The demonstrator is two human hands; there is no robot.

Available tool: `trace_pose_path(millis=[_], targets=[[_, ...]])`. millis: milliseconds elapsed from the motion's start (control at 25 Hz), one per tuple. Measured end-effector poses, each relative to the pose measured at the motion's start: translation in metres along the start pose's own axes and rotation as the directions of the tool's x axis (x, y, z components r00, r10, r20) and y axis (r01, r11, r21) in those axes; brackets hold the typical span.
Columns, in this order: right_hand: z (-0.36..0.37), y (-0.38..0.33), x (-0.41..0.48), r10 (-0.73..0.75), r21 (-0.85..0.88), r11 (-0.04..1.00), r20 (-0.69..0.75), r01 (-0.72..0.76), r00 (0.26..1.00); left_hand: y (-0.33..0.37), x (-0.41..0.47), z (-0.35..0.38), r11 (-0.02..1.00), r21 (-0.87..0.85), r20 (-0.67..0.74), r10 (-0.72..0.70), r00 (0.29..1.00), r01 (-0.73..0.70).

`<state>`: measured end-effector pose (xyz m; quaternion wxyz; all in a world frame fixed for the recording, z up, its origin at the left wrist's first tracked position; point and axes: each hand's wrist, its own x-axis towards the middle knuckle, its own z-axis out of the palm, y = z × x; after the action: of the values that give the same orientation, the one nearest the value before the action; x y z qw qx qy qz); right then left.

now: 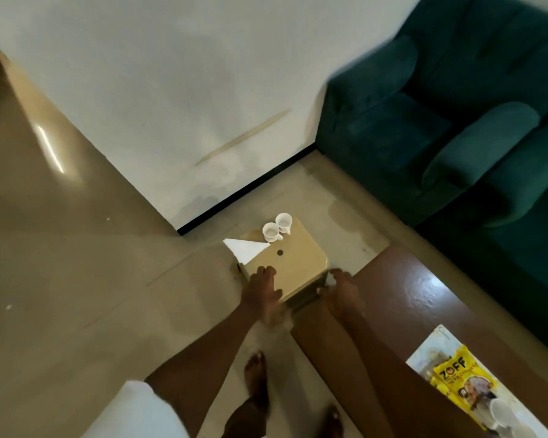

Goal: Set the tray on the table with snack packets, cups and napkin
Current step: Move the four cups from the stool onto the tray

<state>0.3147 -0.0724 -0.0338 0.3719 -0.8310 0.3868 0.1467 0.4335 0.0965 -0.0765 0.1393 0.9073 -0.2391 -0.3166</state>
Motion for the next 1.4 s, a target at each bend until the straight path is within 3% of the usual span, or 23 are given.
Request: trace_pose_path(millis=[200, 440, 720, 1120, 1400], targets=[[0.031, -0.052, 0.085, -0.044, -0.108, 0.993, -0.006, 0.044, 0.999, -0.042, 0.087, -0.024, 0.996, -0.074, -0.013, -0.055, 0.998, 0.054], [0.067, -0.052, 0.207, -0.087, -0.275, 0.957, 0.035, 0.093, 0.996, -0.059, 0.184, -0.007, 0.995, -0.057, -0.058, -0.085, 0.995, 0.082], [0.101, -0.058, 0.32, -0.252, -0.417, 0.865, 0.119, 0.279, 0.96, -0.05, 0.267, 0.017, 0.993, 0.016, -0.132, -0.111, 0.985, 0.115], [0.122, -0.058, 0.37, -0.362, -0.524, 0.73, 0.249, 0.439, 0.899, -0.047, 0.296, 0.036, 0.993, 0.101, -0.15, -0.045, 0.988, 0.06], [0.125, -0.057, 0.367, -0.411, -0.512, 0.735, 0.186, 0.445, 0.892, -0.045, 0.296, 0.038, 0.994, 0.106, -0.164, -0.016, 0.986, 0.034]])
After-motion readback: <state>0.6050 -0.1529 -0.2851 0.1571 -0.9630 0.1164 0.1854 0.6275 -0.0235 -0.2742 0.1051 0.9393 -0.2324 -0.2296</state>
